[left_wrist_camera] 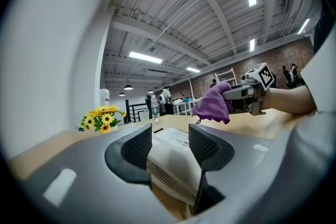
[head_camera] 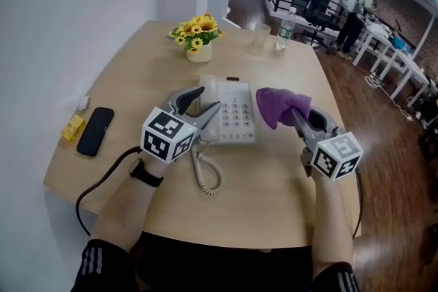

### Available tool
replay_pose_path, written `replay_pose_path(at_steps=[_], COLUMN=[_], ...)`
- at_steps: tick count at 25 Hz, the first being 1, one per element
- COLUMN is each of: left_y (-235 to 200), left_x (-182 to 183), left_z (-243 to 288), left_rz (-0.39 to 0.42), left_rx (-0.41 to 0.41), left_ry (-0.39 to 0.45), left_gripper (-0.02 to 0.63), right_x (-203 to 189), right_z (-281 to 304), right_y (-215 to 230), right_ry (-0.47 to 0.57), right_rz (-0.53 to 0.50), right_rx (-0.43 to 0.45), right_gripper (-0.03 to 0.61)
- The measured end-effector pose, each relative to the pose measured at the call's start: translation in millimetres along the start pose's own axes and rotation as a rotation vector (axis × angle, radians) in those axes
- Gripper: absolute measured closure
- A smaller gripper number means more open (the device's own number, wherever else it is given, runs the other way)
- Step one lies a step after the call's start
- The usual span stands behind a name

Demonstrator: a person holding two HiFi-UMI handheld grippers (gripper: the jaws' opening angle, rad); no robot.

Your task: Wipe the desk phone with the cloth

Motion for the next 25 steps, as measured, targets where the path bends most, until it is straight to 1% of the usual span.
replay_pose_path(at_steps=[5,8,10,17,25], left_y=[-1,-1,1,2,2], left_x=[0,2,2,0,4], left_z=[0,-1,-1,0,-1], left_rz=[0.006,0.015,0.019,0.029,0.033], left_rx=[0.005,0.006,0.003,0.006,0.009], left_ry=[0.002,0.003,0.004,-0.004,0.006], left_gripper=[0.400,0.400,0.400,0.400,0.400], right_x=[-19,-27,-28,-27,-25], right_z=[-2,-5,-5,-1,-4], right_y=[8,14,14,1,4], right_ry=[-0.026,-0.017,-0.023,-0.033,-0.028], right_rz=[-0.035,-0.007,-0.005,-0.061,-0.057], right_rx=[-0.022,-0.016,-0.011,0.011,0.002], right_gripper=[0.502,0.502,0.502,0.502,0.502])
Point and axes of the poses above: the fingertips, and each gripper's own axes: z forward along the fingers, y to its right, x out of its top, the point moved 2 cm from there along -z, backward along the fingers
